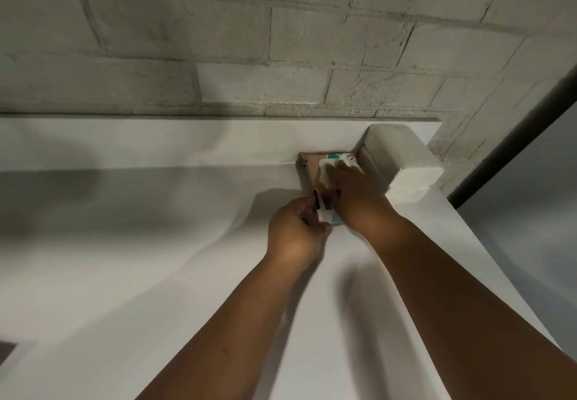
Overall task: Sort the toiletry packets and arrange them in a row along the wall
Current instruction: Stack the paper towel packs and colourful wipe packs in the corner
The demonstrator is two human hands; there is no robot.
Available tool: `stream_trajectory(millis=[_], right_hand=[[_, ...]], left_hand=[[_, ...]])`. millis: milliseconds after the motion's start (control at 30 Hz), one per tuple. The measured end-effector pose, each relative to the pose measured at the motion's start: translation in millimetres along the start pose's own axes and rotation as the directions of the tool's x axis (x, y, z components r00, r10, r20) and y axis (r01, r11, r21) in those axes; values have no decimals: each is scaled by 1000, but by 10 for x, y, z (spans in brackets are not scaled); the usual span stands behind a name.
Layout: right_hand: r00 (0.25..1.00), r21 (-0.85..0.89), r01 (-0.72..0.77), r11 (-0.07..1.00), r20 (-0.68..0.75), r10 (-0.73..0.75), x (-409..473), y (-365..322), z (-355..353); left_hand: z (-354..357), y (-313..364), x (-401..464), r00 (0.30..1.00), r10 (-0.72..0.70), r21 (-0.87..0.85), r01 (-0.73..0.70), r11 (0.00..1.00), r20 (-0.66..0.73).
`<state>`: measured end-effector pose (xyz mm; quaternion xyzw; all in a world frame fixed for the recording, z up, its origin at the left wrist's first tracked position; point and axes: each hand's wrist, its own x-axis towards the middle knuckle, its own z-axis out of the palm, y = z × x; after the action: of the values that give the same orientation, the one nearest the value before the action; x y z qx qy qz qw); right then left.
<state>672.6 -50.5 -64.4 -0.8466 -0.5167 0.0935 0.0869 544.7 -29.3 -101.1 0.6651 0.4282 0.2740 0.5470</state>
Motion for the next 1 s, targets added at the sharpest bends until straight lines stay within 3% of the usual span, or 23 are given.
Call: stream_trajectory(millis=[133,300,433,667,1000], right_hand=[[1000,-54,0,999,-23,-1,-34,-39,-9],[991,-60,30,998,-125,-37,-193,-247,-11],[971,52,150,987,-198,-137,-391,-621,34],[946,196,304,932,-177,-272,-685,-1593,136],[939,254,342,904,-58,-339,-796,-2997,382]], left_hand=[[-47,46,2,999,-9,8,8,1000,38],[-292,137,-148,992,-70,-99,81,992,108],[-711,126,-349,999,-53,17,53,998,-9],[-1746,86,-705,979,-4,46,13,999,-202],[-3570,-106,-885,933,40,214,41,976,-359]])
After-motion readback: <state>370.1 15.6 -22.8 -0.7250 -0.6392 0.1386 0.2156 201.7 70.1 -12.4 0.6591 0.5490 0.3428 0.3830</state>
